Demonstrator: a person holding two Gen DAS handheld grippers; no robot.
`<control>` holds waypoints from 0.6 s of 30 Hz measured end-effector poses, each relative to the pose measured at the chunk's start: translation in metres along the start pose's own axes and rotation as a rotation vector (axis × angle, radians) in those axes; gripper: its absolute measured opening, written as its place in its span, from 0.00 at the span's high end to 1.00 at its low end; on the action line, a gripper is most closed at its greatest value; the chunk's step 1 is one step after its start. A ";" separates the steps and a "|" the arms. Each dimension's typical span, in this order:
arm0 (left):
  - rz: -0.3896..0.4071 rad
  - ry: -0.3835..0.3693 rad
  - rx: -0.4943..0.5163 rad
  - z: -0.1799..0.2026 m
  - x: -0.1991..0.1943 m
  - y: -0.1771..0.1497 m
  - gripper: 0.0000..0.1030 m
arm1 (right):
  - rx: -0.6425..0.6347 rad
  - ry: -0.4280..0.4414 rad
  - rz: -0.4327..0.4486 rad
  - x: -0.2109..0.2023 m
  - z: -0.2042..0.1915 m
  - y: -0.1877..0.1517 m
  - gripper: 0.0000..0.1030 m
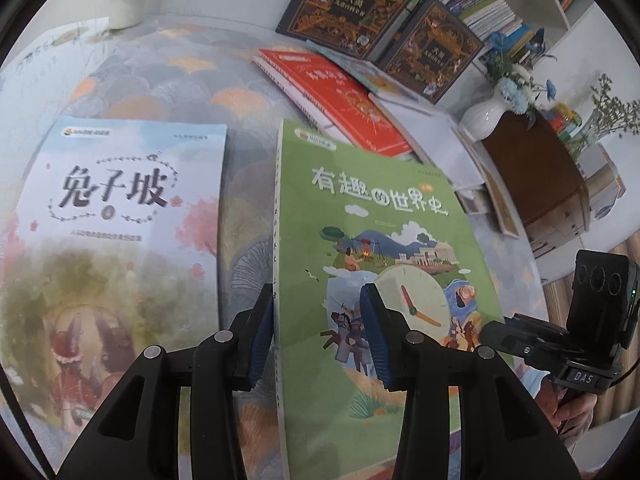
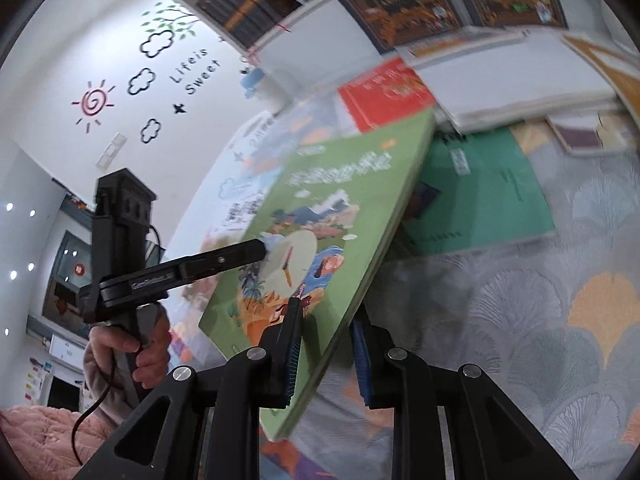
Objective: Organize books
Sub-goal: 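Lift the green book with both grippers and carry it off the pile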
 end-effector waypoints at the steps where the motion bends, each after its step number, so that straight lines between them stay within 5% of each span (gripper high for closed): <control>1: 0.009 -0.002 -0.001 -0.001 -0.005 0.001 0.62 | -0.009 0.008 0.005 -0.002 -0.006 0.002 0.78; 18: 0.194 0.122 -0.031 -0.063 -0.086 0.026 0.62 | -0.231 0.020 0.005 0.039 -0.098 0.026 0.76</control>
Point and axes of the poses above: each gripper's, at about its wrist camera, not at the fingertips, and x roughly the way its jaws point, z to its right, y to its top, the point moved 9 cm from there along x, roughly the way its jaws point, and after that the axes turned 7 degrees about x, right-handed, at the moved point
